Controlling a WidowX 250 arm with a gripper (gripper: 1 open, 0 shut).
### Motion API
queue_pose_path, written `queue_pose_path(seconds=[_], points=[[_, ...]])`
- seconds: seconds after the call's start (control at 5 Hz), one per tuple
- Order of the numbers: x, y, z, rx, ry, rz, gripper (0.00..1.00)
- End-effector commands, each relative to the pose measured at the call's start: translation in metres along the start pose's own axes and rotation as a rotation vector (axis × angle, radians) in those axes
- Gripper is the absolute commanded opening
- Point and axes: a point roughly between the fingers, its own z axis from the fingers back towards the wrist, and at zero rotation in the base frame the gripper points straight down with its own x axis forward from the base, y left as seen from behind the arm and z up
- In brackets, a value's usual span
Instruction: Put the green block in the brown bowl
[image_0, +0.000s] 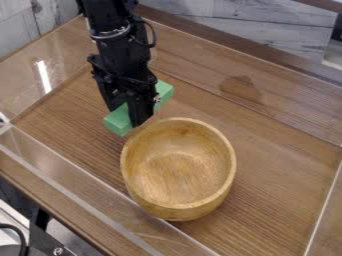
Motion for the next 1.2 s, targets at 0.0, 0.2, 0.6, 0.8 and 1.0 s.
queue_pose_path(seconds=[0.0, 0.2, 0.6, 0.8, 1.0], points=[[0.003, -0.003, 0.012, 0.022, -0.039, -0.008, 0.00], [0.001, -0.006, 0.013, 0.022, -0.040, -0.004, 0.00], [-0.001, -0.012, 0.013, 0.022, -0.040, 0.005, 0.00], [-0.002, -0.015, 0.014, 0.022, -0.041, 0.011, 0.00], [-0.002, -0.017, 0.014, 0.021, -0.041, 0.015, 0.00]])
